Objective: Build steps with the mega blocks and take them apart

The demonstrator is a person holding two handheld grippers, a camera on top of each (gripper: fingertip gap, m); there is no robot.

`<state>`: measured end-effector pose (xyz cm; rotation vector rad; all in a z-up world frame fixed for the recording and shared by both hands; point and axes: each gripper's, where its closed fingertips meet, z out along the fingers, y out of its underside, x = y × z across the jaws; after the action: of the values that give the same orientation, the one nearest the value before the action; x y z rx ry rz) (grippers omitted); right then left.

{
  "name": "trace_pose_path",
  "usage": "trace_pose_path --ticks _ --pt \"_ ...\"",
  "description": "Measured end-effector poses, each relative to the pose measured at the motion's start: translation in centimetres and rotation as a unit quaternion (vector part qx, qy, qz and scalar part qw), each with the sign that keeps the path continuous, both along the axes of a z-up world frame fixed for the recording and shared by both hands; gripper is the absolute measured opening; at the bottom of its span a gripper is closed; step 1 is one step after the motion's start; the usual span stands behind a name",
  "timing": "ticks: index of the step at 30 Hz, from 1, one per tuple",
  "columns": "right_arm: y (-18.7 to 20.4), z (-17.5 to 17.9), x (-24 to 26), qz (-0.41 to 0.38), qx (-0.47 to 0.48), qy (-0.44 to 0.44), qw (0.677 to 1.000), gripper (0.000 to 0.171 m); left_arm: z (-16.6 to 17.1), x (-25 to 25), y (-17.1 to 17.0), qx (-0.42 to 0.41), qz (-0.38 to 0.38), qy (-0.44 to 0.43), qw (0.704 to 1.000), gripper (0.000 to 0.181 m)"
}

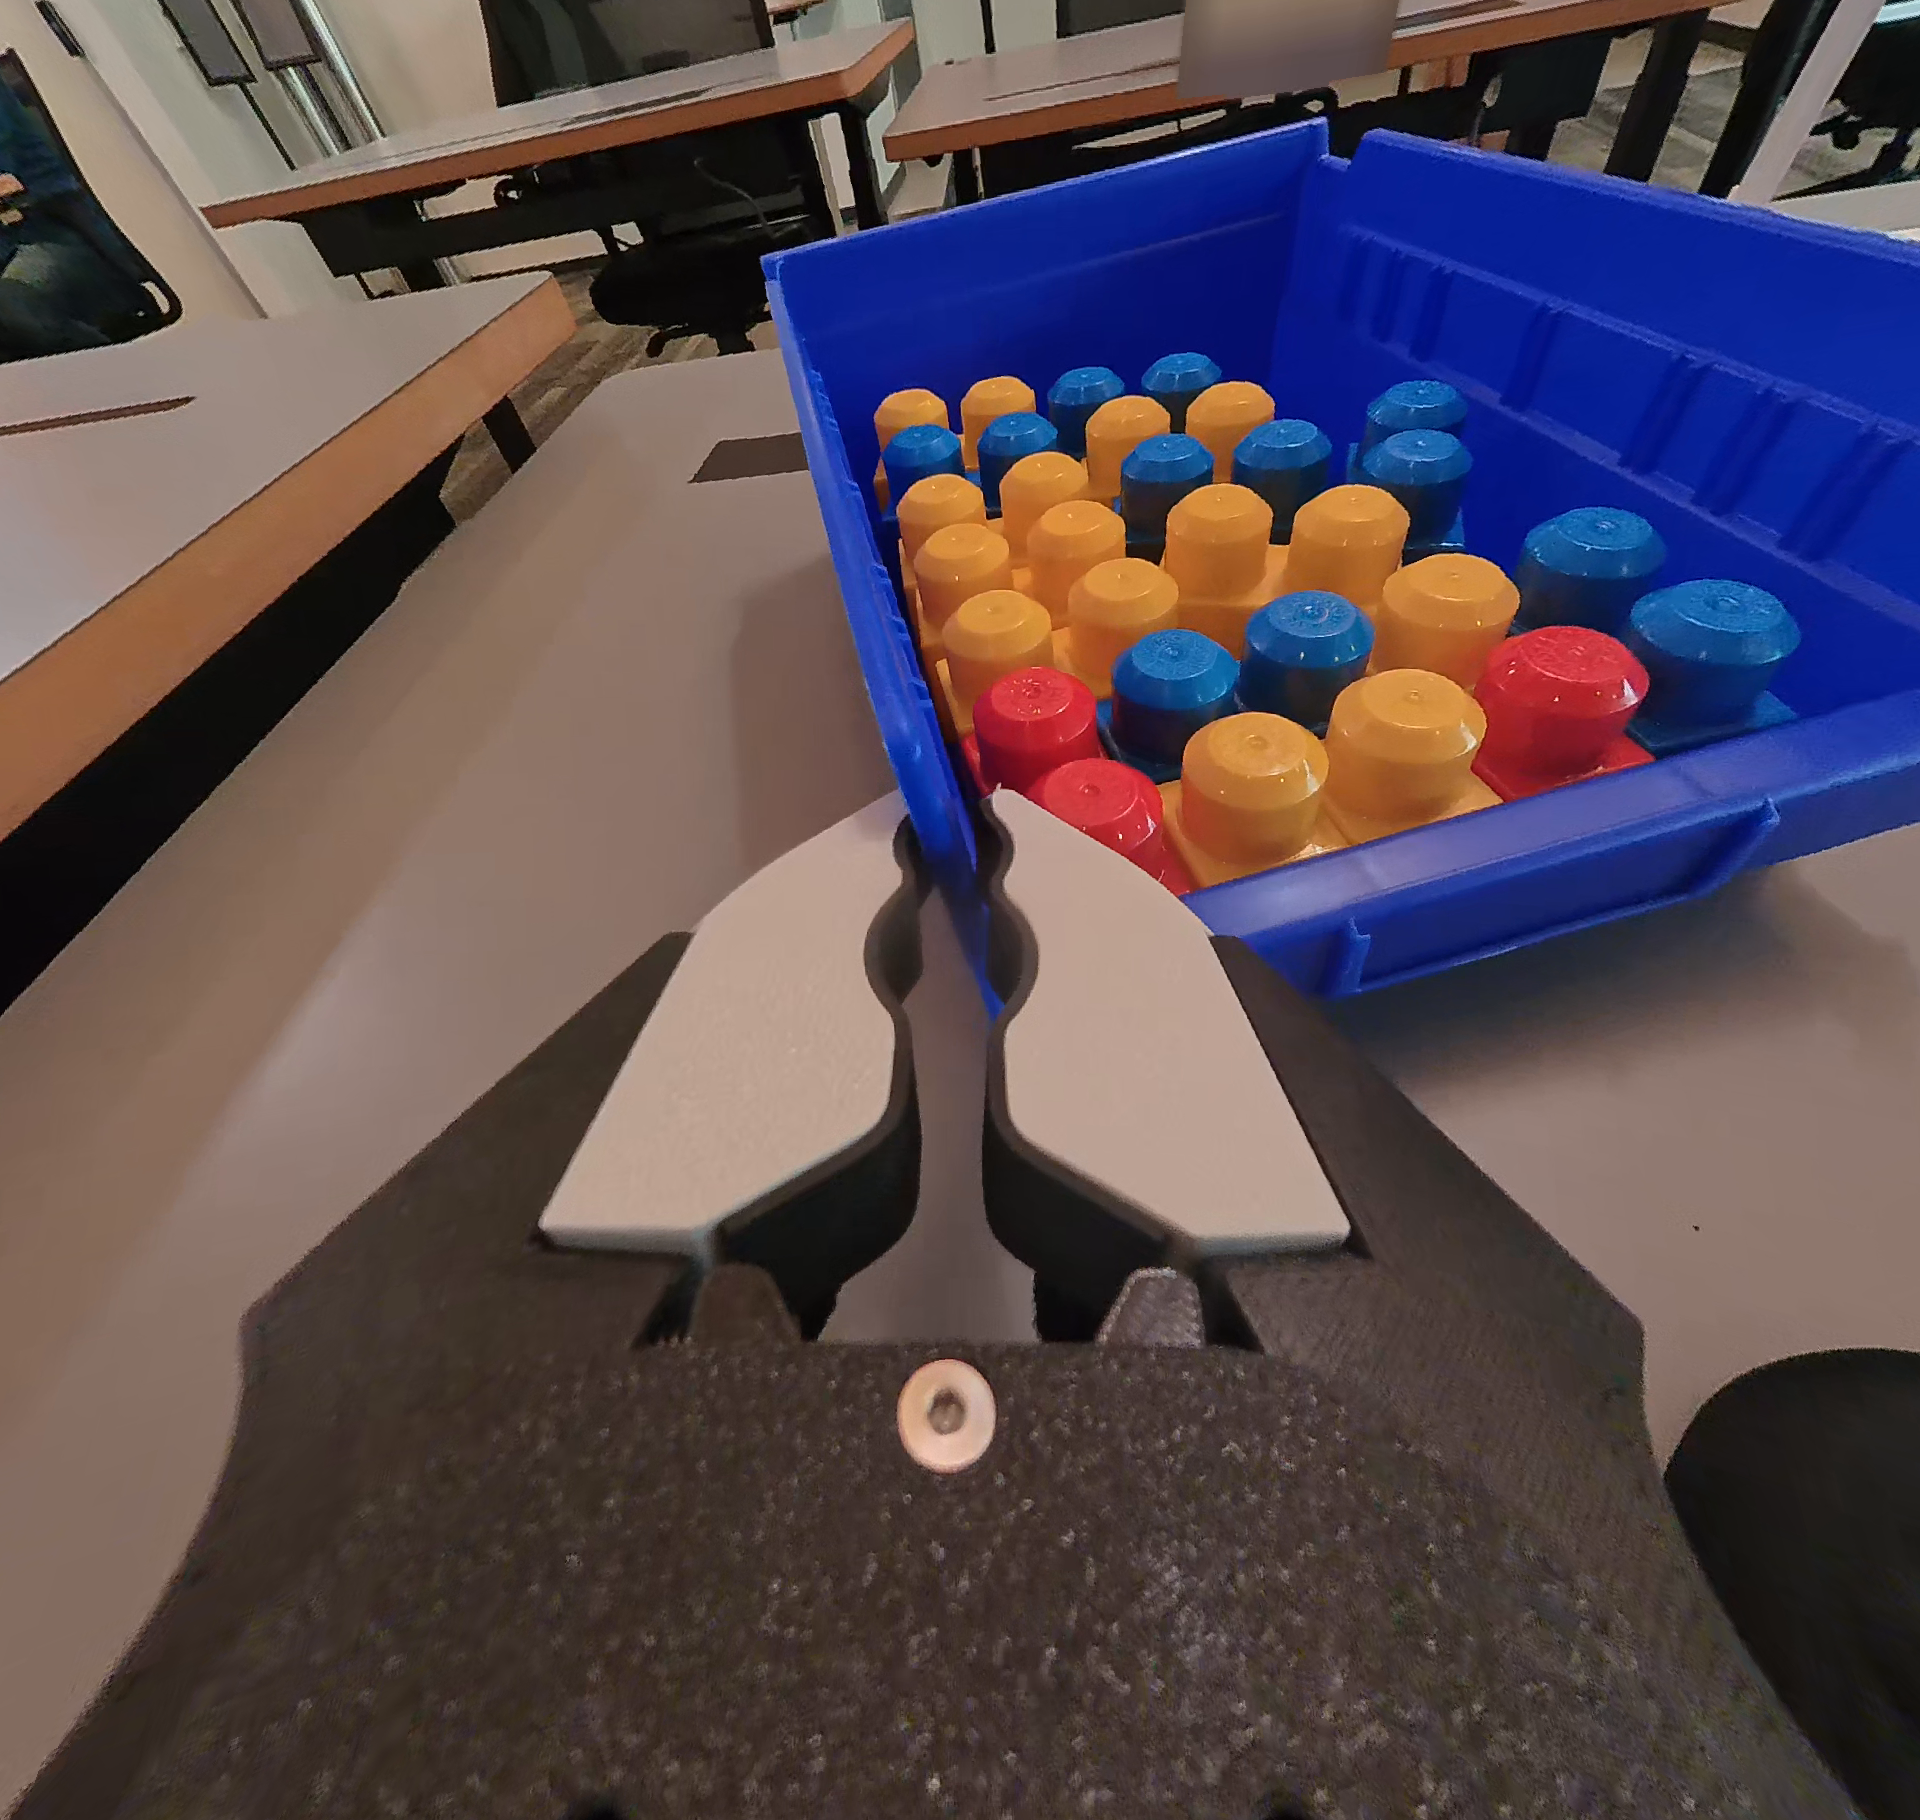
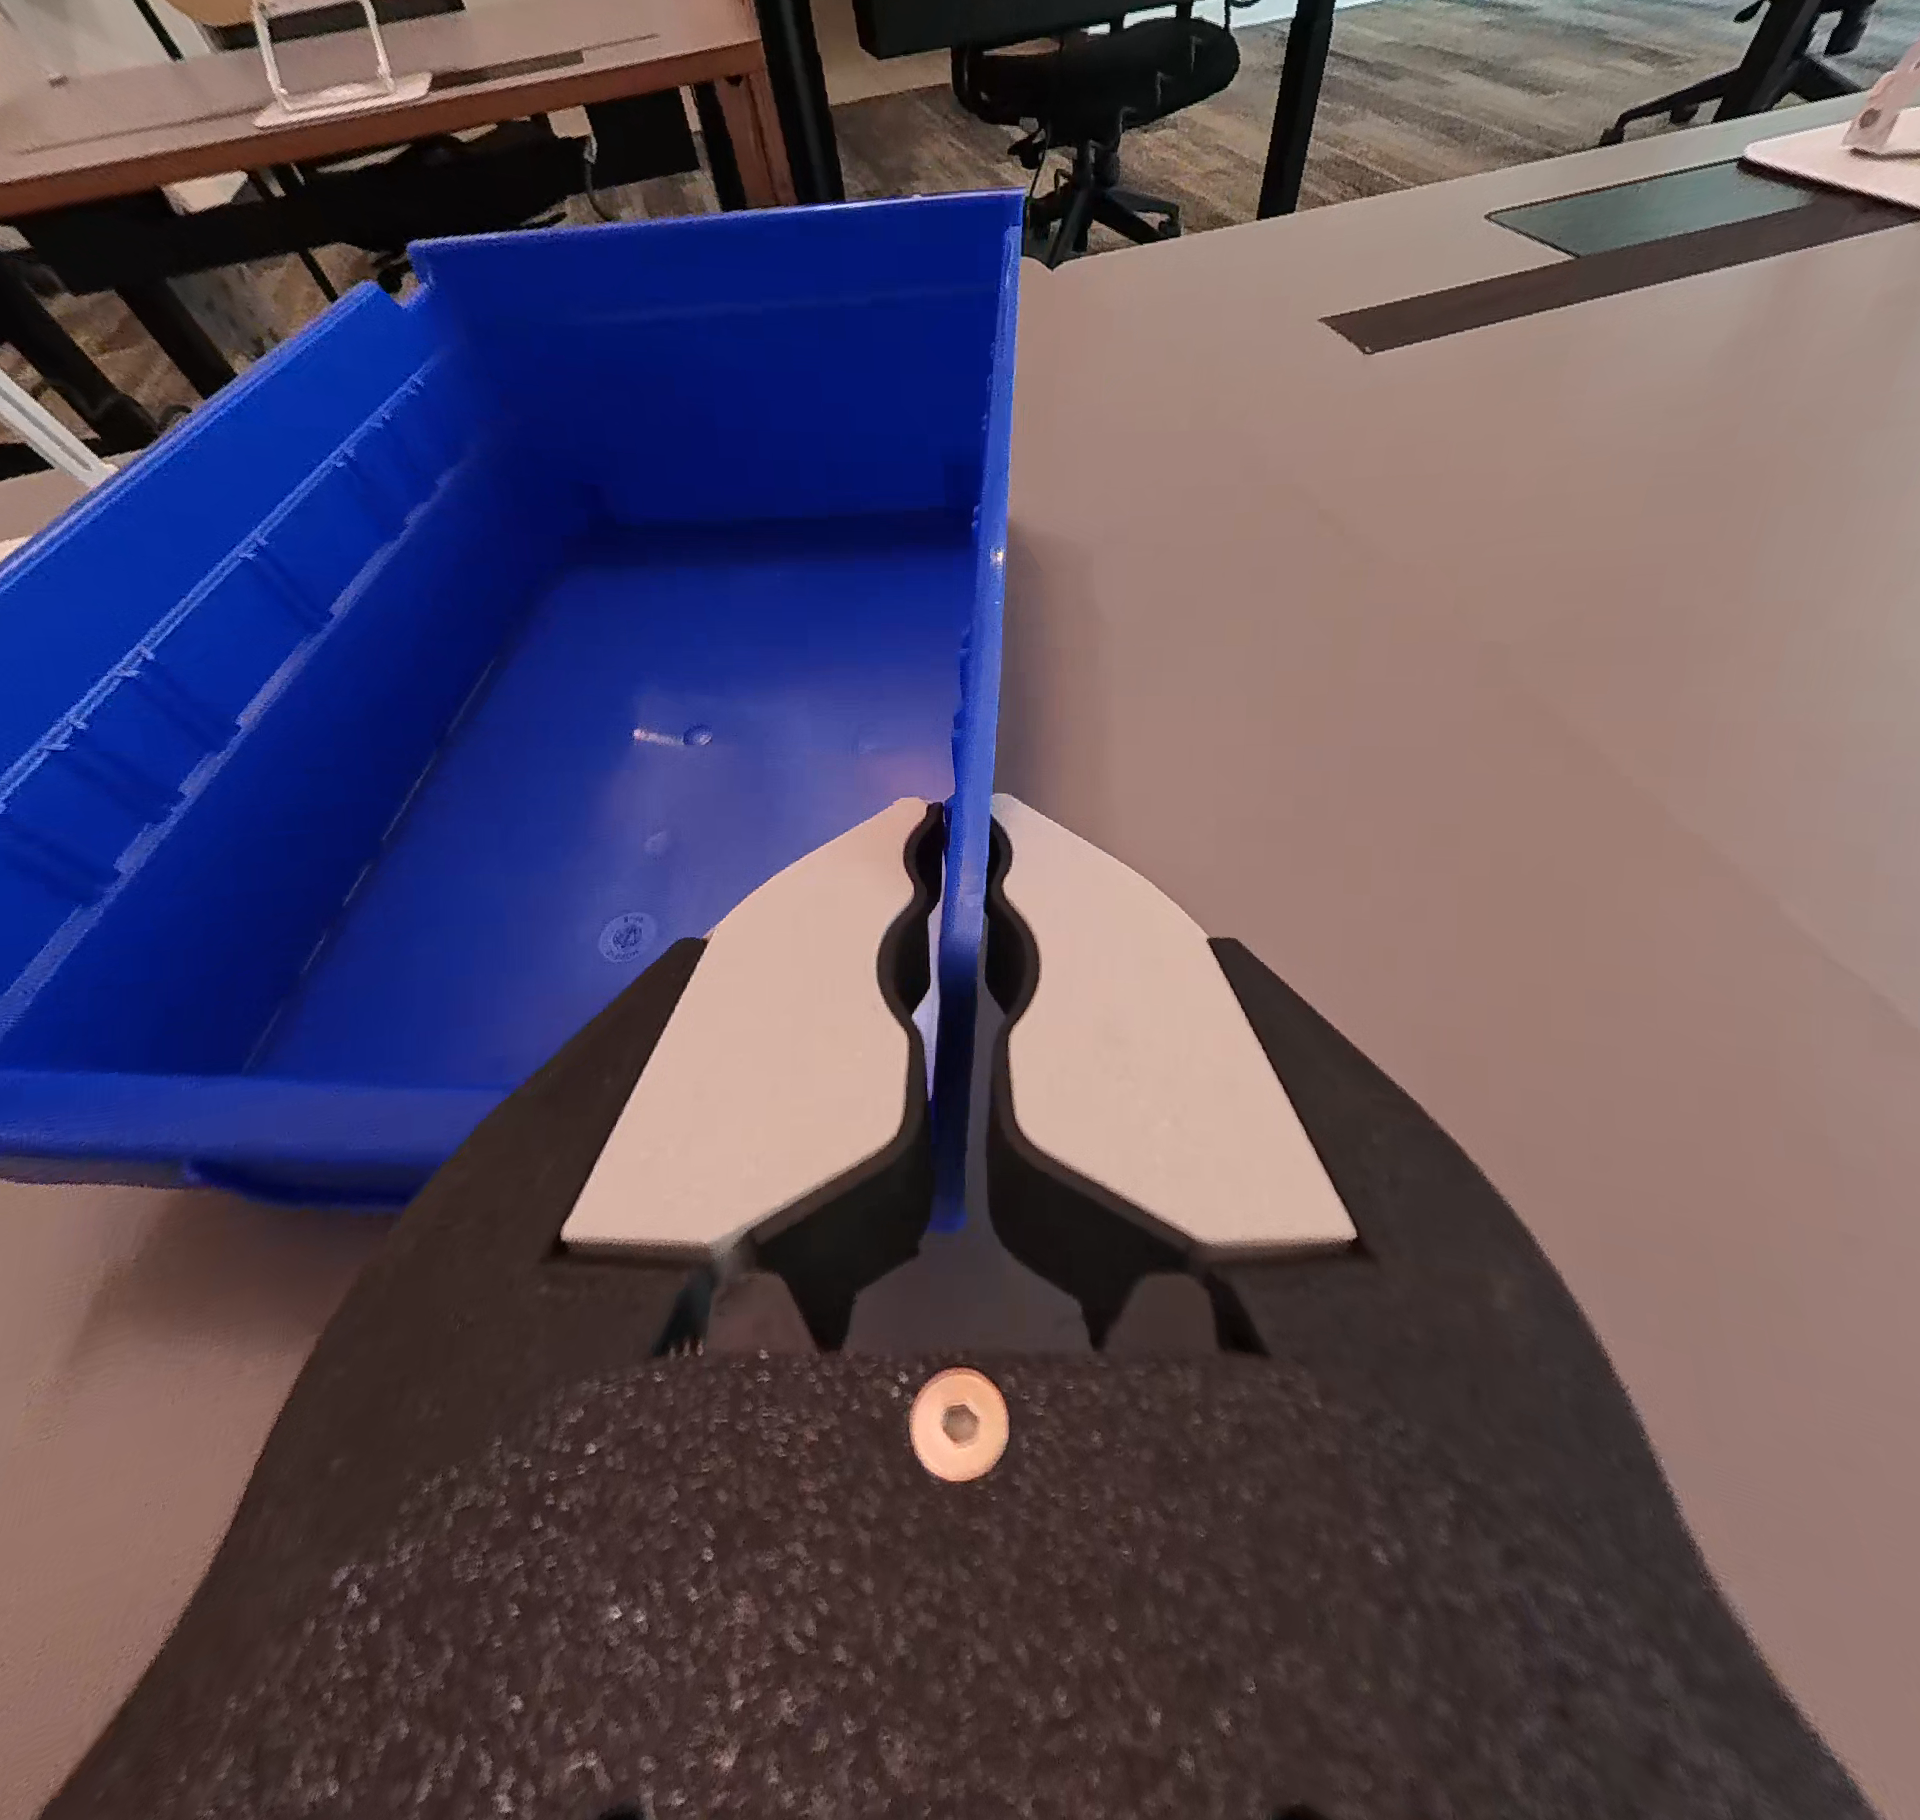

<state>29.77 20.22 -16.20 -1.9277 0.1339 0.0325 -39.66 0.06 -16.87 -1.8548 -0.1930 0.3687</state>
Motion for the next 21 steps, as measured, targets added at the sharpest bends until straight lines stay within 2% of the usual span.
trace_pose_path --ticks 14,21 --pt "-0.3 0.3 0.9 -0.007 0.012 -0.011 1.000 0.007 0.0 0.3 0.1 -0.006 -0.009 0.013 1.000 0.008" --pt "-1.0 2.3 1.7 -0.017 0.059 -0.012 0.998 0.039 0.2 0.5 0.0 -0.004 -0.012 0.025 1.000 0.009"
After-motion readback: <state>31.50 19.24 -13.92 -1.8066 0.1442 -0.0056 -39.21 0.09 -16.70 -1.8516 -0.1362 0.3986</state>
